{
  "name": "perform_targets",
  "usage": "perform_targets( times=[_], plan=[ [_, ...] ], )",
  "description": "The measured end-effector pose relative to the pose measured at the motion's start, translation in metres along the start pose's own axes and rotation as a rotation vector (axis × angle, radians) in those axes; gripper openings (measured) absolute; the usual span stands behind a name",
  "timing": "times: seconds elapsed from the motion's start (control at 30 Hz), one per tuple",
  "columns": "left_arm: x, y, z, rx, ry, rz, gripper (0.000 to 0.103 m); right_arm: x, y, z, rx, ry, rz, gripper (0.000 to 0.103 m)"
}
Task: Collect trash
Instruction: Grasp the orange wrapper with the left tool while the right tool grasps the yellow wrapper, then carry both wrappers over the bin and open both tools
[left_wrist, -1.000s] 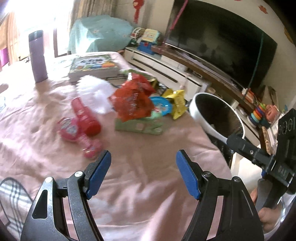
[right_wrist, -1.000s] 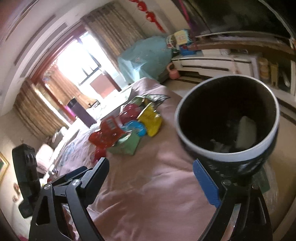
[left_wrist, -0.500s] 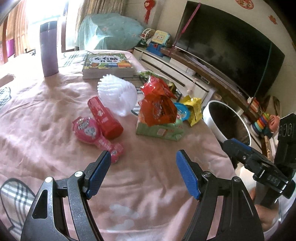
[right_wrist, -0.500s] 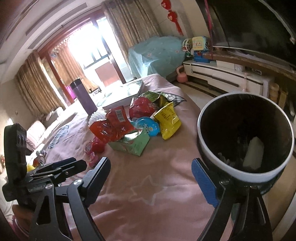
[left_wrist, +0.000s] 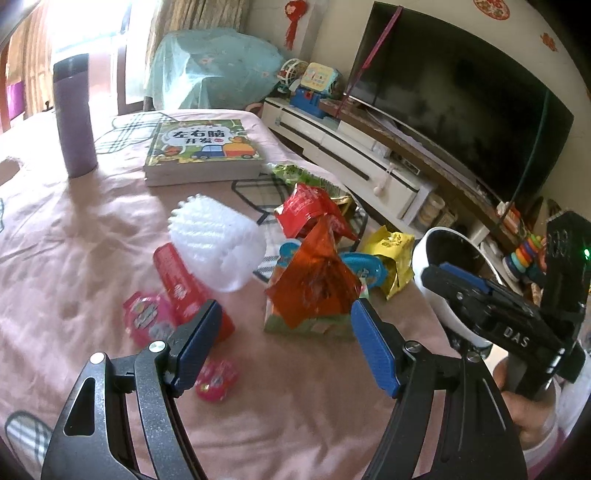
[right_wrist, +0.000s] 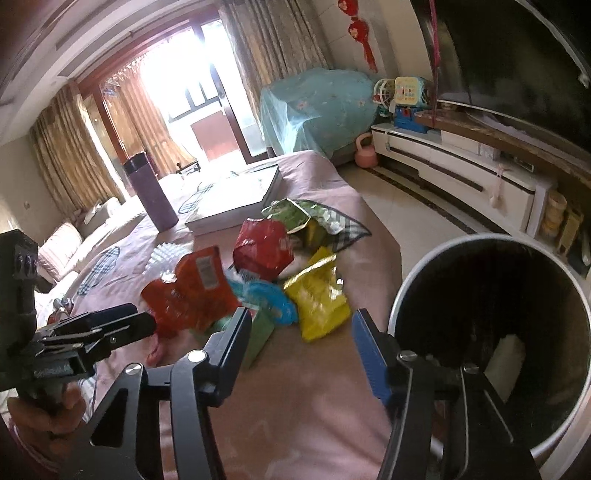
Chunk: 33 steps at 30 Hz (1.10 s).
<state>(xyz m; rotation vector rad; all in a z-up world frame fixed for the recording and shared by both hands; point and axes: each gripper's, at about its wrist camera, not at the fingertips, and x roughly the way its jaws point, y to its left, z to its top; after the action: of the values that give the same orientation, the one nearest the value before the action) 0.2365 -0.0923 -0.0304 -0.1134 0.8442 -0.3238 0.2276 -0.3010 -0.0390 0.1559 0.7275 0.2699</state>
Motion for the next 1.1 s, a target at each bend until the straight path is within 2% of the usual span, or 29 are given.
perform_targets(
  times=[0.17,0.23,0.3,0.33,0.37,0.4,0.53,0.57,0.6,0.63,0.87,1.1],
  plan=[
    [0.015,-0.001,0.007,-0.007,0.023,-0.015,0.072,0.025,-0.007,0.011,0.004,0.043,0.014,0.058],
    [0.021,-0.002,0.009,-0.004,0.036,-0.024,0.060,0.034,-0.009,0.013,0.006,0.058,0.025,0.058],
    [0.026,-0.003,0.008,0.003,0.052,-0.041,0.036,0.041,-0.008,0.013,-0.002,0.074,0.027,0.047],
    [0.028,-0.004,0.008,0.009,0.058,-0.045,0.027,0.043,-0.008,0.014,-0.010,0.085,0.025,0.043],
    [0.029,-0.004,0.007,0.016,0.065,-0.046,0.013,0.044,-0.007,0.012,-0.016,0.090,0.025,0.043],
    [0.030,-0.005,0.005,0.021,0.068,-0.045,0.006,0.043,-0.004,0.011,-0.027,0.087,0.021,0.043],
    [0.020,-0.006,-0.003,0.035,0.050,-0.051,0.002,0.034,0.002,0.008,-0.050,0.073,0.023,0.035],
    [0.017,-0.007,-0.005,0.039,0.046,-0.053,0.002,0.031,0.003,0.007,-0.048,0.070,0.030,0.027],
    [0.013,-0.008,-0.008,0.045,0.040,-0.054,0.001,0.028,0.004,0.005,-0.045,0.067,0.036,0.005],
    [0.009,-0.008,-0.010,0.048,0.034,-0.056,0.001,0.027,0.004,0.004,-0.041,0.074,0.043,0.002],
    [-0.019,-0.010,-0.024,0.048,0.005,-0.089,0.001,0.009,0.009,-0.006,-0.028,0.064,0.064,0.000],
    [-0.030,-0.025,-0.028,0.069,0.000,-0.130,0.001,-0.015,0.014,-0.013,-0.010,0.026,0.072,0.000]
  ],
)
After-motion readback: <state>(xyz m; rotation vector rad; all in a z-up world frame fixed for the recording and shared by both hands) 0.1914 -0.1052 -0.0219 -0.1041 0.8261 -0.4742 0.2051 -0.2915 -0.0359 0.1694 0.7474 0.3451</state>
